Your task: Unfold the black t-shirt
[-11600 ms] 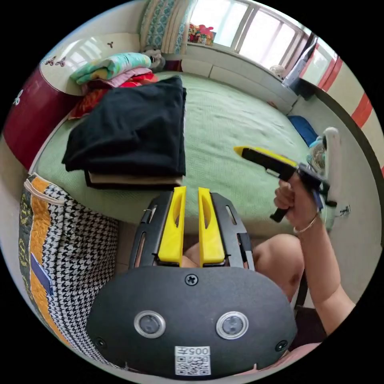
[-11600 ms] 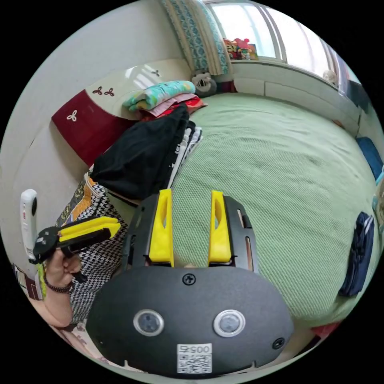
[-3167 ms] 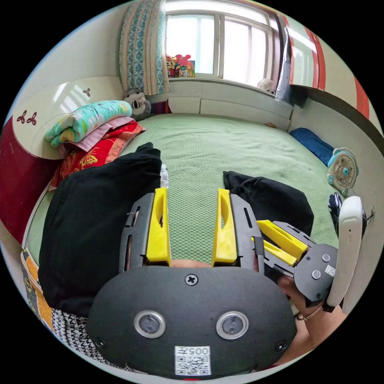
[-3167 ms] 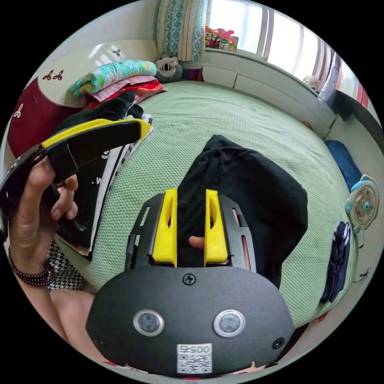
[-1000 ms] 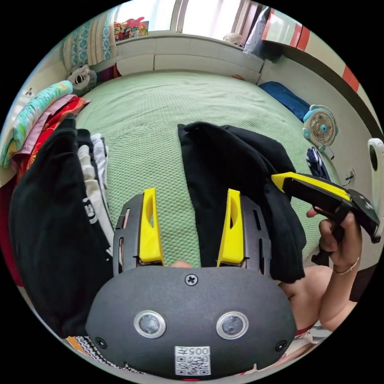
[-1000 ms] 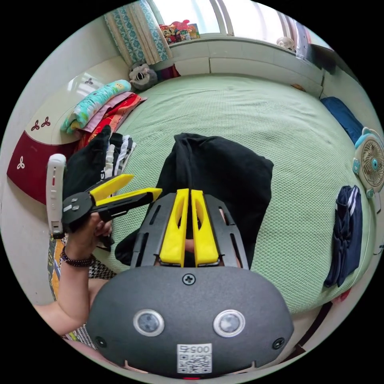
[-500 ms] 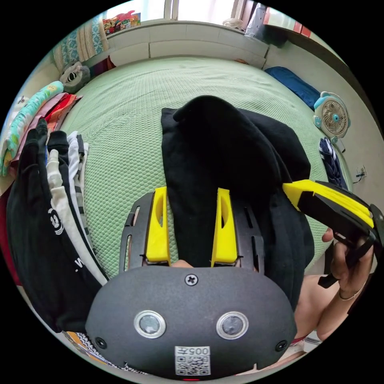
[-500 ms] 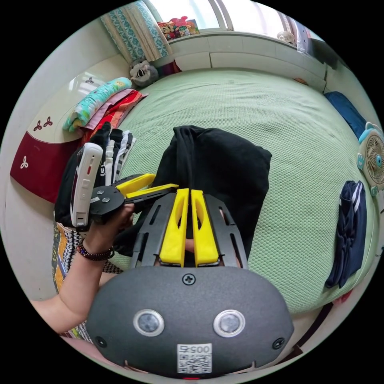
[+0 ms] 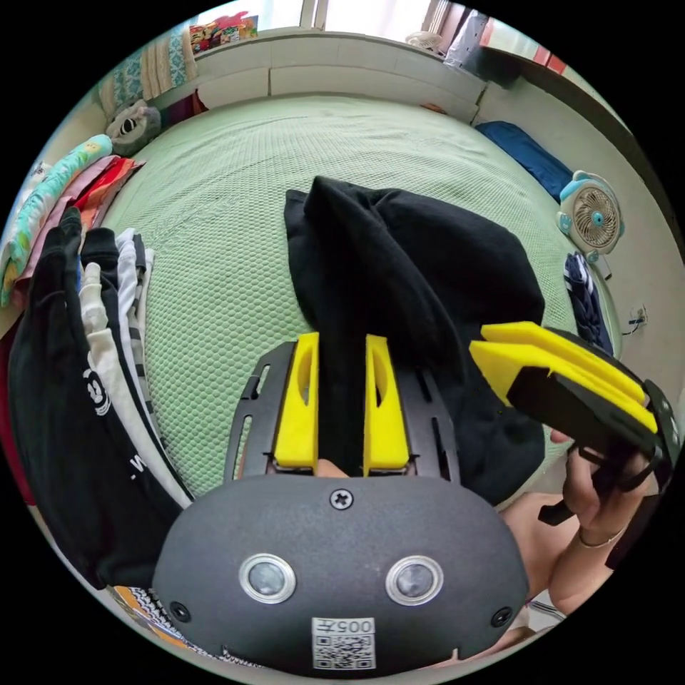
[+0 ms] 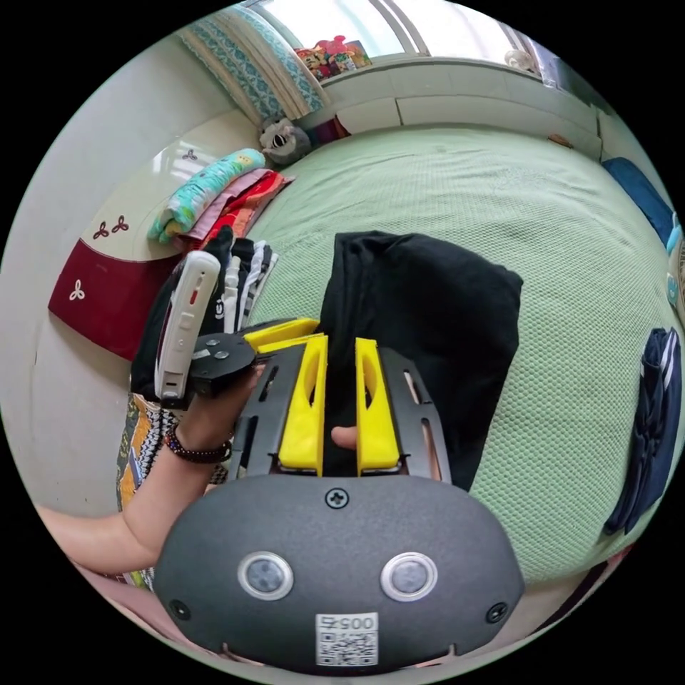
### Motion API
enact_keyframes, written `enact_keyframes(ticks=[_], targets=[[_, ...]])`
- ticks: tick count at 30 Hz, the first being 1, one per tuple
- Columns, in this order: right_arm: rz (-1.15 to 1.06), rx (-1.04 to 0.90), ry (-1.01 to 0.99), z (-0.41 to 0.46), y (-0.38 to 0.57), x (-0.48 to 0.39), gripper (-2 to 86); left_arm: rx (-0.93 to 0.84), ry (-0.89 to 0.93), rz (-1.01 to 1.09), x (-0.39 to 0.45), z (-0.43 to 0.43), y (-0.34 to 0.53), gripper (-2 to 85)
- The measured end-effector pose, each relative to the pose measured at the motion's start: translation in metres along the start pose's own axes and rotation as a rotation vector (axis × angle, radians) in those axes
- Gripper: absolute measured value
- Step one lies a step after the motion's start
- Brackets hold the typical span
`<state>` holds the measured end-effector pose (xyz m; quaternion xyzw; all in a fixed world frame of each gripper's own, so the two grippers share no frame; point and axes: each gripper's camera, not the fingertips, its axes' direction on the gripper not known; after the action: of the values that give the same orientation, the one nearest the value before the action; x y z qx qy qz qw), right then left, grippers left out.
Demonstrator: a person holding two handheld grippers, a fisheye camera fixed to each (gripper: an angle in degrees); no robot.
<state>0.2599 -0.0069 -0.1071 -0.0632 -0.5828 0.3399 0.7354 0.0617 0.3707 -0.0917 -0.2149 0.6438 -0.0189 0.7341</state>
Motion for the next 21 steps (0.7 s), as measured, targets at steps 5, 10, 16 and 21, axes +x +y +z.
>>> enact_keyframes(ticks=[5, 10, 16, 21], targets=[[0.024, 0.073, 0.001, -0.008, -0.006, 0.007, 11.8, 0.001, 0.023, 0.019, 0.001, -0.001, -0.001, 6.4], [-0.003, 0.042, 0.039, 0.011, -0.021, -0.004, 13.5, 0.005, 0.075, 0.023, 0.0, -0.002, -0.003, 5.9], [0.067, -0.028, 0.236, 0.033, -0.029, -0.001, 3.5, -0.006, 0.081, 0.016, -0.004, -0.007, -0.007, 5.2], [0.057, 0.004, 0.194, 0.005, -0.026, 0.011, -0.8, 0.02, 0.103, 0.008, -0.011, -0.022, -0.006, 4.7]])
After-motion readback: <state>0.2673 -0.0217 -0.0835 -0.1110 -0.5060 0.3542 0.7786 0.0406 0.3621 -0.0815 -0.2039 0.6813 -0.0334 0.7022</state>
